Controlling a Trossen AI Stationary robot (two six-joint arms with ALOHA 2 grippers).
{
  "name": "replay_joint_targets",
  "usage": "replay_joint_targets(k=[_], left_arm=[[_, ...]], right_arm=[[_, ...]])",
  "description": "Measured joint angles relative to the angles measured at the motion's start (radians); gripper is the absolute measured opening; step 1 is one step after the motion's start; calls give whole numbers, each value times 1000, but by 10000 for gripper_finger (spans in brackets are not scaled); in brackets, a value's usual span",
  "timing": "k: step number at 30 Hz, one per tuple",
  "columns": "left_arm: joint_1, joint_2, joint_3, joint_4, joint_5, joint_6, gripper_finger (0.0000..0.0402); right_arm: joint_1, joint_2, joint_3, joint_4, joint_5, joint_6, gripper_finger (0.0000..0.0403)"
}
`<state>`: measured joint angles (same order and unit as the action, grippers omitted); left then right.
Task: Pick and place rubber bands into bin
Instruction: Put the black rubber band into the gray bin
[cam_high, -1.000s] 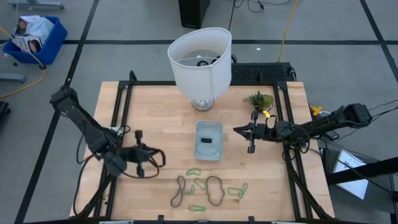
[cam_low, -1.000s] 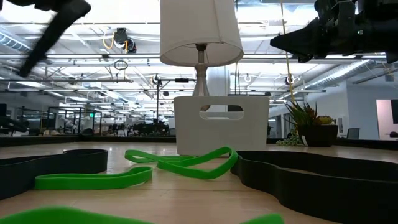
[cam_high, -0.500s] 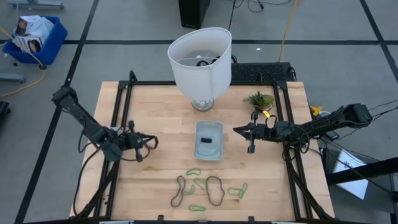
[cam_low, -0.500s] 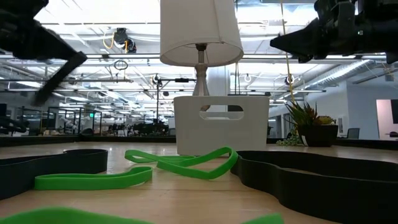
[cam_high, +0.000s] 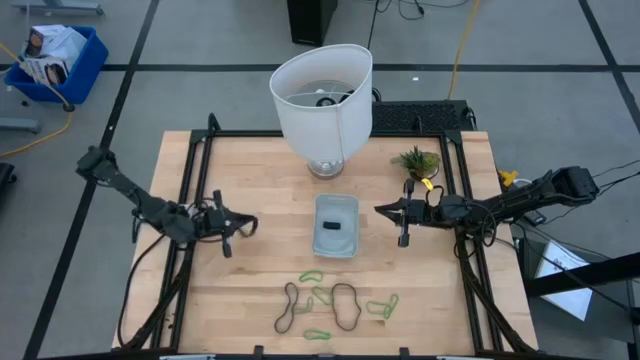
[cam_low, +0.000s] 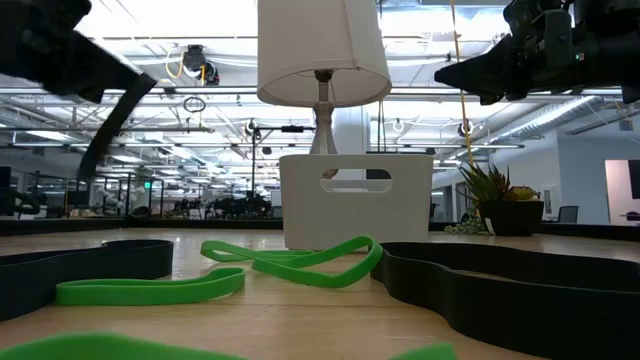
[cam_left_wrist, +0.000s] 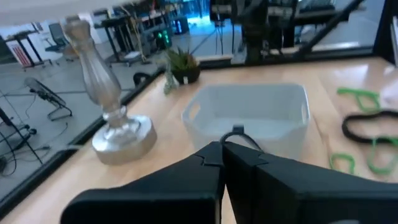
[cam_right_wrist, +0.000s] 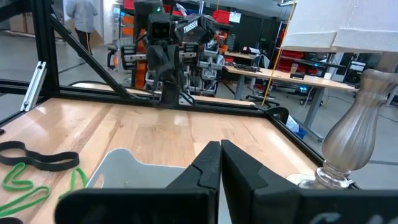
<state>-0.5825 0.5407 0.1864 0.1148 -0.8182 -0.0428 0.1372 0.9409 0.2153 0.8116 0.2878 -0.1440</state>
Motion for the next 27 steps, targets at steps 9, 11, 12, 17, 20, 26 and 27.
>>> replay_joint_targets(k=[9, 11, 12, 17, 20, 26, 27], left_arm=[[254, 196, 28, 267, 259, 98, 4], [307, 269, 73, 270, 312, 81, 4], [330, 310, 101, 272, 341, 74, 4], [406, 545, 286, 268, 479, 136, 3], [432, 681, 414, 241, 520, 180, 5], [481, 940, 609, 165, 587, 223, 5], [490, 977, 629, 166, 608, 224, 6]], right_arm=[[0, 0, 0, -2, 3, -2, 6], [0, 0, 0, -2, 3, -2, 6], [0, 0, 0, -2, 3, -3, 6], [0, 0, 0, -2, 3, -8, 6], [0, 0, 0, -1, 3, -8, 6], [0, 0, 0, -1, 3, -8, 6], [0, 0, 0, -1, 3, -11, 6]])
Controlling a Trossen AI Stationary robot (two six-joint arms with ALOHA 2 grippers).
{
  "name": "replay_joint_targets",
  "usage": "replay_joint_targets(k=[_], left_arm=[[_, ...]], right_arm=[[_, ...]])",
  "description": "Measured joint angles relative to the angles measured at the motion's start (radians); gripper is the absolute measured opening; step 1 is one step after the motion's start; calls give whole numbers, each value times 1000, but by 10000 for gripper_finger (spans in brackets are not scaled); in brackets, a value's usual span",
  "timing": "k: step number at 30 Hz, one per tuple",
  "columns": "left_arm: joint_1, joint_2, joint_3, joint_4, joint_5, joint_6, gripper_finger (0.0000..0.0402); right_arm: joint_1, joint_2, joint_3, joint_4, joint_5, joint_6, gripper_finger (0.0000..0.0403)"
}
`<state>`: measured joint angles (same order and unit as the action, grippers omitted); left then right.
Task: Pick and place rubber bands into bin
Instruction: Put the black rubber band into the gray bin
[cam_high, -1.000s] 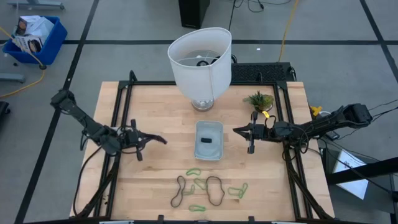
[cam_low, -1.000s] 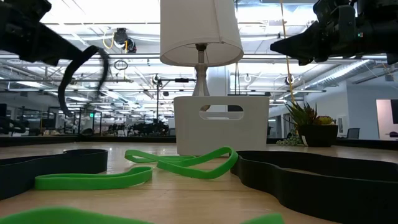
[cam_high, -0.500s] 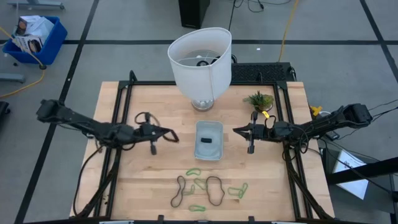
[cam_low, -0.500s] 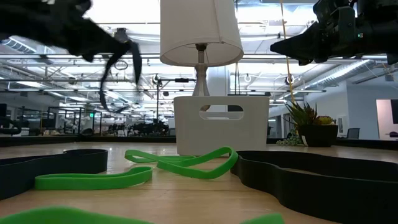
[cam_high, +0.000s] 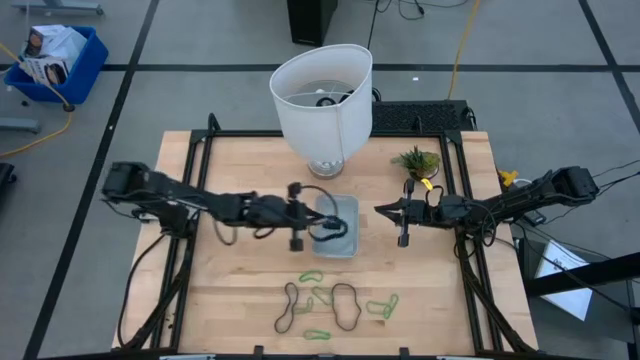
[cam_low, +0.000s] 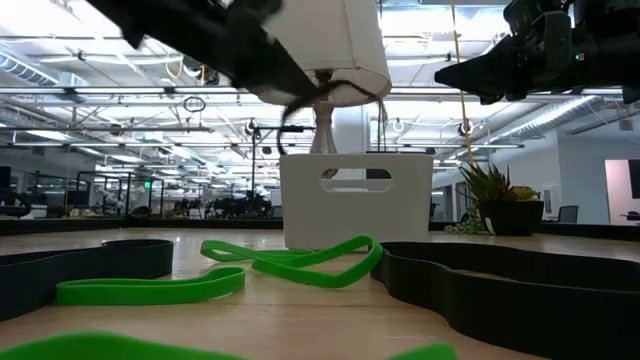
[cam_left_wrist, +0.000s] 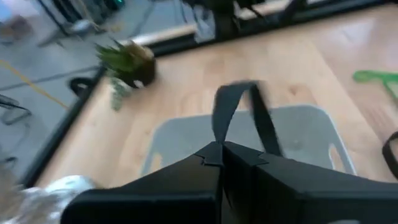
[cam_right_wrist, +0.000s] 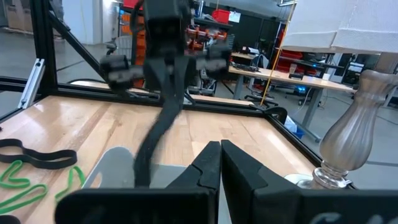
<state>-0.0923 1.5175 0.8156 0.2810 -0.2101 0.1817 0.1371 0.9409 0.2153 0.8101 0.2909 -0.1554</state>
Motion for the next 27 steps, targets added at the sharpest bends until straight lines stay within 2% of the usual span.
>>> replay_joint_targets(k=[8, 15, 20, 27], left_arm=[[59, 207, 80, 10, 87, -19, 8], [69, 270, 101, 10, 114, -7, 12], [66, 268, 101, 11, 119, -17, 57], [65, 262, 114, 16, 140, -27, 148]], right_arm=[[0, 0, 0, 0, -2, -14, 6], [0, 0, 0, 0, -3, -40, 6], [0, 0, 0, 0, -3, -40, 6], [0, 0, 0, 0, -3, -16, 6]])
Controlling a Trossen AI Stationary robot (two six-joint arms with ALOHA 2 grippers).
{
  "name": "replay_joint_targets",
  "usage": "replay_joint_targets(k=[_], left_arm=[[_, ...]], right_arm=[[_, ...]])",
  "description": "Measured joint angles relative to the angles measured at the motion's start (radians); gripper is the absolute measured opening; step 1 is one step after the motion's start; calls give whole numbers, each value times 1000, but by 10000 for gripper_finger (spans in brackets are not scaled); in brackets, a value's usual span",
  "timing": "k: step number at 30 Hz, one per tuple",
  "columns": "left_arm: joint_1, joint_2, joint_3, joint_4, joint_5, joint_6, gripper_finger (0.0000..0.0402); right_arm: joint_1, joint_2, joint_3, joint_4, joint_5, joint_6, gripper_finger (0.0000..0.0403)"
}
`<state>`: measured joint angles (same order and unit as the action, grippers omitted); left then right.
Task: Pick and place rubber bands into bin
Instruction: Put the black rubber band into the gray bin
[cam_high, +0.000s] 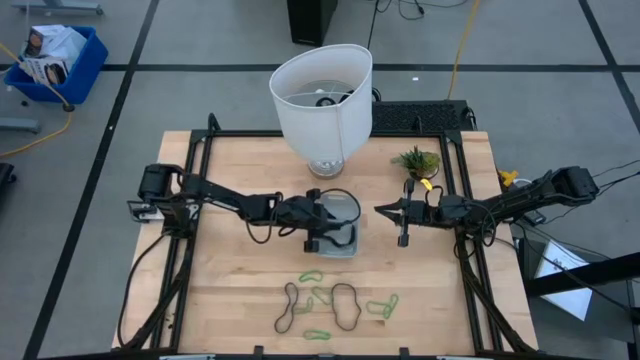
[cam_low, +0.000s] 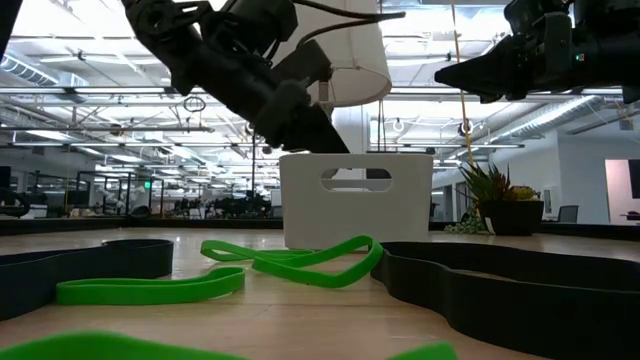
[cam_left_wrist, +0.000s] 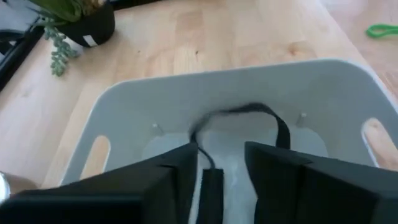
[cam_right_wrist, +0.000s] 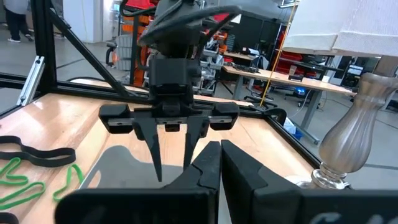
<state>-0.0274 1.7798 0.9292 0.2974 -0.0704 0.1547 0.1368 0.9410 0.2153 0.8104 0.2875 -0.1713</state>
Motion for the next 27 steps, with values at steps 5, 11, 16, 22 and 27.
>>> replay_joint_targets(k=[5, 11, 16, 22, 27], left_arm=[[-13, -11, 27, -13, -16, 17, 202], [-90, -112, 71, -144, -19, 89, 212], [-193, -249, 75, -305, -121, 173, 156], [-286, -436, 49, -417, -256, 170, 46], [-280, -626, -109, -303, -172, 196, 10]], right_arm=[[0, 0, 0, 0, 0, 2, 6], [0, 0, 0, -2, 1, -2, 6], [0, 0, 0, -22, 1, -13, 6], [0, 0, 0, -15, 1, -37, 6], [0, 0, 0, -14, 0, -17, 6]])
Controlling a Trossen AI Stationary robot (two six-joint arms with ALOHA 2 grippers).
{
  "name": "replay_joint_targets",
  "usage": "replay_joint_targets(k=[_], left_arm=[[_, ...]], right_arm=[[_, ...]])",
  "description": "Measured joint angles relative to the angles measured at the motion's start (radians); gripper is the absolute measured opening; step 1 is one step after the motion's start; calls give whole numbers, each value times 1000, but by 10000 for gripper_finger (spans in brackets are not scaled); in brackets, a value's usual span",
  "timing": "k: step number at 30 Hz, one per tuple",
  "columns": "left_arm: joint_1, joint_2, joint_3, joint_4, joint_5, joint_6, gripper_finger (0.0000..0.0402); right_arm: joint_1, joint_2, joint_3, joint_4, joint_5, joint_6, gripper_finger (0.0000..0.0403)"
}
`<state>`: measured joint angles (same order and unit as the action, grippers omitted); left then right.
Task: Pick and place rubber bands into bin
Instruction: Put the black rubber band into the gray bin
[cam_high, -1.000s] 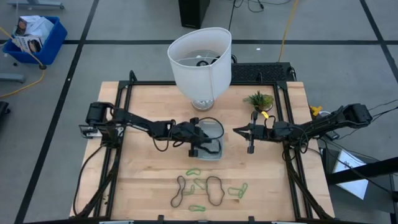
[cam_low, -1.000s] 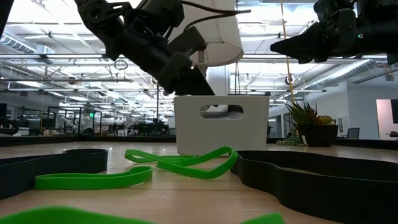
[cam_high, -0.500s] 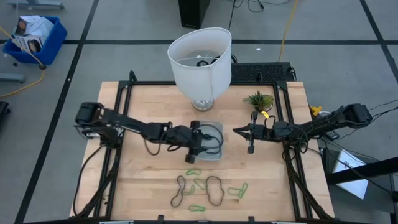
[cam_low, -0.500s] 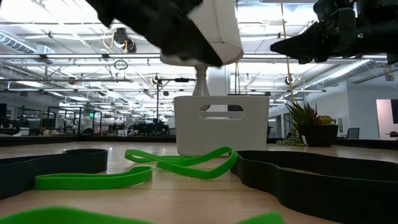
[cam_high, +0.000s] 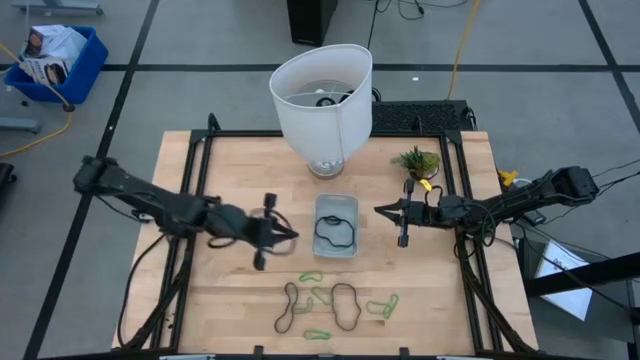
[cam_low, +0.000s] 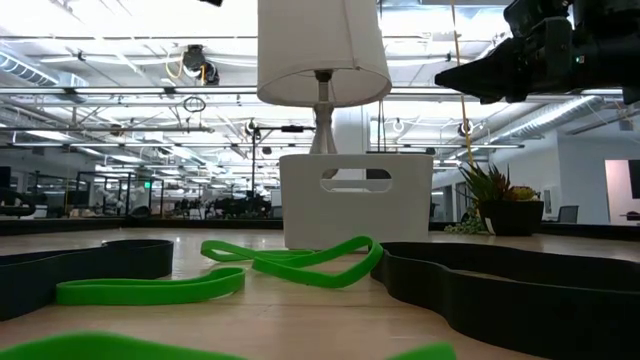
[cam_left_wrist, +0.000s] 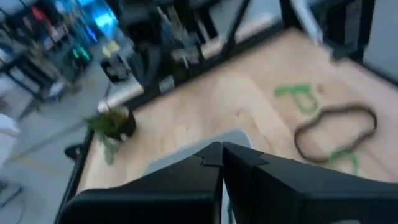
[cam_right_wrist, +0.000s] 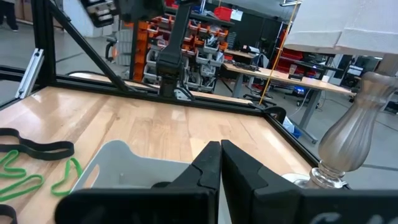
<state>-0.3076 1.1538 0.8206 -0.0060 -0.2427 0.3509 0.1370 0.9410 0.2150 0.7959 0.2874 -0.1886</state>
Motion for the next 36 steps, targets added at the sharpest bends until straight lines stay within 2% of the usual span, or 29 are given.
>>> replay_joint_targets(k=[4, 6, 11, 17, 21, 30, 36], left_arm=[[68, -128, -207, 250, 172, 18, 6], [118, -163, -312, 391, 237, -25, 4], [192, -202, -501, 551, 270, -128, 3], [162, -261, -651, 721, 269, -96, 3], [155, -292, -699, 763, 183, -78, 3], [150, -304, -705, 715, 197, -65, 2], [150, -304, -705, 707, 193, -113, 15]], right_arm=[[0, 0, 0, 5, 0, 5, 6], [0, 0, 0, 7, 0, 12, 6], [0, 0, 0, 7, -1, 13, 6], [0, 0, 0, 7, -1, 13, 6], [0, 0, 0, 8, -1, 21, 6], [0, 0, 0, 8, -1, 19, 6], [0, 0, 0, 8, -1, 46, 6]])
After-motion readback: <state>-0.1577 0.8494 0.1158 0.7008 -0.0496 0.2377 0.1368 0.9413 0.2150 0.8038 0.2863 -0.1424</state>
